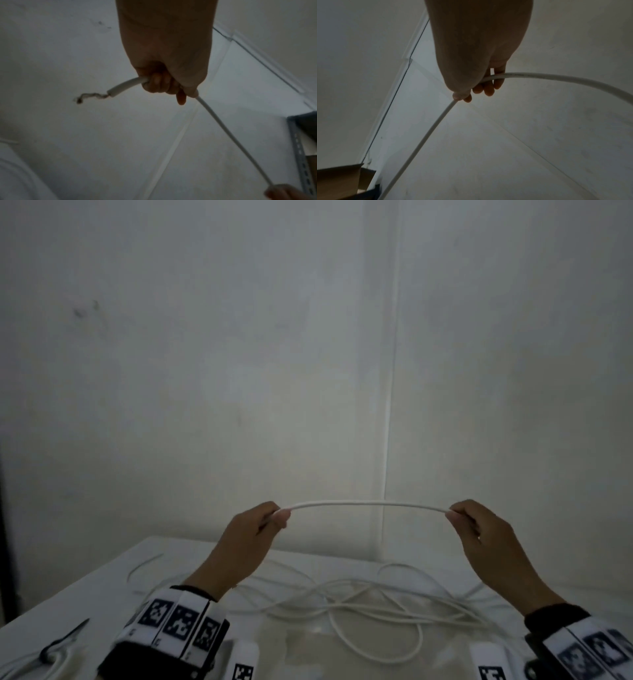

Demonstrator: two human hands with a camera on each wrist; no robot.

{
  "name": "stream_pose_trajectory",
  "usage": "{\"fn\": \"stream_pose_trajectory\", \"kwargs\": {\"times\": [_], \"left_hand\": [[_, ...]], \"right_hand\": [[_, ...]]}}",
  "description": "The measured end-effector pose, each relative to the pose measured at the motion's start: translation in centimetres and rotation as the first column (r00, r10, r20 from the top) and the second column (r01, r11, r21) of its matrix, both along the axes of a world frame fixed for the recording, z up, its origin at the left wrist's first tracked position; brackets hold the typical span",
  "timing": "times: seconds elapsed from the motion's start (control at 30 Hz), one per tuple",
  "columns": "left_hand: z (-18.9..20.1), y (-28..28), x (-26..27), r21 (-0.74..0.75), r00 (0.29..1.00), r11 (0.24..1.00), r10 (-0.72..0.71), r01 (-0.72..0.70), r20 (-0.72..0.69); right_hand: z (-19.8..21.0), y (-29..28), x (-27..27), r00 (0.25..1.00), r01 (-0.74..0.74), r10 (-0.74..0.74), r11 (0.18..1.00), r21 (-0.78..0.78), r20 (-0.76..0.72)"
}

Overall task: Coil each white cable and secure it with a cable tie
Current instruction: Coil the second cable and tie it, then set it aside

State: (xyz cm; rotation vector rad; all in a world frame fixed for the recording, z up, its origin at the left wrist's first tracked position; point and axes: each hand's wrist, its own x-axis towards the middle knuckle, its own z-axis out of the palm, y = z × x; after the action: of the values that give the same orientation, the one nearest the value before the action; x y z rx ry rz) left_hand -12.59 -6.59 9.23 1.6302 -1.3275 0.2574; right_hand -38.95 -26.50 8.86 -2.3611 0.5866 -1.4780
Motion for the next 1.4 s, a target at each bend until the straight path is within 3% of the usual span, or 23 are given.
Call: {"fn": "stream_pose_trajectory", "kwargs": {"times": [0.13,0.27,0.5,0.6,0.77,0.87,0.93,1.13,1.2,1.27,1.33,1.4], "left_hand": [[1.7,-0.6,-0.6,0.072,0.996,0.994,-0.074,0.078,-0.055],[1.9,-0.9,-1.0,0.127,0.991,0.989,-0.058,0.073,-0.117],[2.0,-1.6,-1.8,0.011,0.961,0.994,-0.099,0.106,-0.257],[2.0,-1.8,-2.0,-0.079,0.919,0.992,-0.120,0.097,-0.376],[1.9,-2.0,-2.6,-0.164,0.903,0.986,-0.076,0.006,-0.424],[1.9,-1.9,-2.8,-0.230,0.894,0.973,-0.104,0.001,-0.436],[1.9,-1.6,-2.8,-0.246,0.897,0.969,-0.119,0.011,-0.426],[1.2,-1.1,-3.6,-0.212,0.951,0.975,-0.128,0.069,-0.281],[0.7,-1.1,-3.8,-0.202,0.967,0.978,-0.107,0.059,-0.232],[0.3,-1.1,-3.8,-0.205,0.968,0.978,-0.095,0.047,-0.231],[0.0,-0.9,-3.6,-0.213,0.965,0.976,-0.094,0.042,-0.244],[-0.2,-0.7,-3.5,-0.208,0.967,0.977,-0.090,0.039,-0.240]], "right_hand": [[1.7,-1.6,-0.5,0.991,0.087,-0.084,0.996,-0.026,0.103],[2.0,-1.9,-1.0,0.991,0.073,-0.075,0.997,0.020,0.107],[0.8,-2.0,-0.6,0.993,0.117,-0.116,0.993,-0.022,0.024],[-0.1,-0.9,0.1,0.995,0.086,-0.095,0.979,-0.186,-0.039],[-1.8,-0.4,1.5,0.946,0.161,-0.258,0.900,-0.406,-0.196],[-2.8,0.6,2.7,0.950,0.189,-0.276,0.879,-0.437,-0.144],[-3.0,1.4,3.5,0.948,0.211,-0.299,0.844,-0.494,-0.106],[-4.4,2.8,5.7,0.915,0.152,-0.353,0.750,-0.644,-0.195],[-5.1,3.4,6.7,0.926,0.115,-0.313,0.765,-0.633,-0.209],[-5.4,4.6,7.1,0.945,0.091,-0.242,0.841,-0.534,-0.219],[-4.9,5.8,6.9,0.983,0.114,-0.151,0.949,-0.294,-0.105],[-4.9,6.1,6.9,0.992,0.121,-0.127,0.966,-0.226,-0.010]]}}
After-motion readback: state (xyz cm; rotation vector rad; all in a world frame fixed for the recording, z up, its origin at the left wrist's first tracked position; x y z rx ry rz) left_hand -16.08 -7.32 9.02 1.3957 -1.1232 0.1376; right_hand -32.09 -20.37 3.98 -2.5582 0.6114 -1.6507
